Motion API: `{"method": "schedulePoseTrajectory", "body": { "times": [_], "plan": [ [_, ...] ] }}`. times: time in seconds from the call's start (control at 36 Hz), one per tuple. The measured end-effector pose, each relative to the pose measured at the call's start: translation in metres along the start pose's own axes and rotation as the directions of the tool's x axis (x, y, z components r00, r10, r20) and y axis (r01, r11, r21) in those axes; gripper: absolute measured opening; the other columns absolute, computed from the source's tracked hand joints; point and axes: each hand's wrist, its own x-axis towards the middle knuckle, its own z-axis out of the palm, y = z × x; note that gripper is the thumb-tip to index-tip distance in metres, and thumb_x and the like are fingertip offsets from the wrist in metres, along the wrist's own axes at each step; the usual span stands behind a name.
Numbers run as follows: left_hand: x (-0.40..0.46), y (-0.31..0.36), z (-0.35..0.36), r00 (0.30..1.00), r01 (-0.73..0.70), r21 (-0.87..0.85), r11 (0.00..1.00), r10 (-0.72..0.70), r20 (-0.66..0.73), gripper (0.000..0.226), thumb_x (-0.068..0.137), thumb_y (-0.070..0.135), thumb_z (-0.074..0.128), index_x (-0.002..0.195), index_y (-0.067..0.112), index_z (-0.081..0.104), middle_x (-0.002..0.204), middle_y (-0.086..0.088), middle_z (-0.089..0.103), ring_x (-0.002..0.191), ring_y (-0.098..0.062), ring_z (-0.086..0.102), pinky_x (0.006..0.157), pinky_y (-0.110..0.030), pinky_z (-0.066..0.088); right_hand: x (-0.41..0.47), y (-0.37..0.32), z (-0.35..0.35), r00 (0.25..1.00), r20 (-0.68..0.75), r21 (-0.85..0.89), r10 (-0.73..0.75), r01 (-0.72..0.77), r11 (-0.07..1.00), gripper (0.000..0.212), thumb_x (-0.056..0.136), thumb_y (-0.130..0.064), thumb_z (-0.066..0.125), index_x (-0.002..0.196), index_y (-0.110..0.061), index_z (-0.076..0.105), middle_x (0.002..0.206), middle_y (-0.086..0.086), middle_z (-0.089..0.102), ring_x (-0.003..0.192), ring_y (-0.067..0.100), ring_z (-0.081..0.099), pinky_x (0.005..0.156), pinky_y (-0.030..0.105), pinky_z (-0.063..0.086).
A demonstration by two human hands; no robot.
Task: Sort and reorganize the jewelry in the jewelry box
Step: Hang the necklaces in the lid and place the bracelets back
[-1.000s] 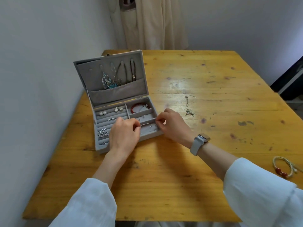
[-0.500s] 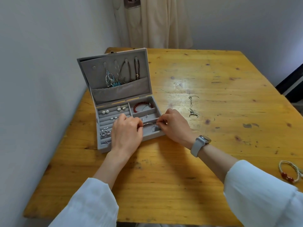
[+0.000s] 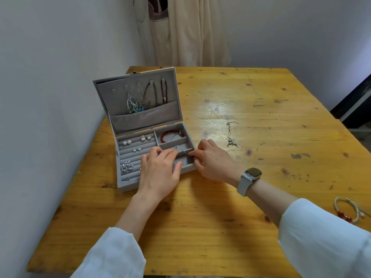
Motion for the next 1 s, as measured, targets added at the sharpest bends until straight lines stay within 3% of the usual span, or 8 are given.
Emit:
{"method": "schedulePoseTrajectory", "body": {
  "times": [0.14,0.31,0.61,0.69,0.83,1.0],
  "plan": [
    [0.005,-0.002,0.002,0.997,-0.041,-0.026,0.999,0.042,0.058,0.041,0.095,0.033,0.040,0.135,0.023,0.044,0.132,0.007,0.052,0.123,-0.017,0.033,0.094,-0.036,0.020,0.001,0.000,-0.006,0.999,-0.022,-0.064,-0.042,0.041,0.997,0.033,0.092,-0.027,0.039,0.118,-0.018,0.058,0.107,0.006,0.045,0.105,0.019,0.037,0.076,0.030,0.041],
    [0.001,-0.002,0.004,0.992,-0.126,-0.013,0.992,0.126,0.003,0.046,0.089,0.039,0.030,0.117,0.022,0.061,0.110,0.008,0.067,0.109,-0.020,0.050,0.082,-0.034,0.020,0.000,0.006,-0.009,0.997,-0.022,-0.090,-0.079,0.076,0.993,0.030,0.091,-0.023,0.042,0.115,-0.019,0.059,0.109,0.005,0.045,0.105,0.019,0.038,0.072,0.027,0.039],
    [-0.009,-0.010,0.005,0.990,-0.135,0.008,0.991,0.134,0.051,0.047,0.087,0.047,0.028,0.105,0.023,0.064,0.106,0.008,0.067,0.114,-0.020,0.047,0.086,-0.034,0.019,0.000,0.005,-0.001,0.994,-0.033,-0.097,-0.108,0.104,0.990,0.036,0.094,-0.022,0.037,0.124,-0.019,0.055,0.110,0.007,0.046,0.105,0.022,0.039,0.080,0.032,0.044],
    [-0.007,-0.007,0.002,0.990,-0.139,0.009,0.990,0.139,0.028,0.046,0.085,0.044,0.031,0.101,0.022,0.068,0.103,0.007,0.069,0.111,-0.022,0.053,0.085,-0.035,0.020,-0.003,0.005,-0.002,0.995,-0.068,-0.008,-0.077,0.077,0.997,0.037,0.094,-0.020,0.039,0.128,-0.022,0.051,0.112,0.006,0.045,0.107,0.020,0.040,0.073,0.026,0.040],
    [-0.006,0.012,-0.005,0.989,-0.147,-0.039,0.988,0.146,-0.021,0.037,0.084,0.037,0.041,0.101,0.020,0.069,0.106,0.003,0.068,0.109,-0.023,0.055,0.089,-0.036,0.023,-0.027,0.018,-0.016,0.984,-0.176,0.161,0.021,0.008,0.987,0.033,0.093,-0.013,0.043,0.122,-0.020,0.056,0.111,0.003,0.052,0.104,0.016,0.045,0.081,0.027,0.042],
    [-0.014,0.084,0.007,0.977,-0.213,-0.221,0.952,0.208,-0.044,0.030,0.083,0.029,0.048,0.102,0.016,0.069,0.104,-0.001,0.068,0.103,-0.022,0.059,0.089,-0.040,0.042,-0.084,0.056,-0.039,0.961,-0.205,0.290,0.188,-0.124,0.949,0.027,0.092,-0.009,0.047,0.113,-0.016,0.062,0.099,-0.002,0.056,0.086,0.008,0.047,0.073,0.013,0.034]
  ]
}}
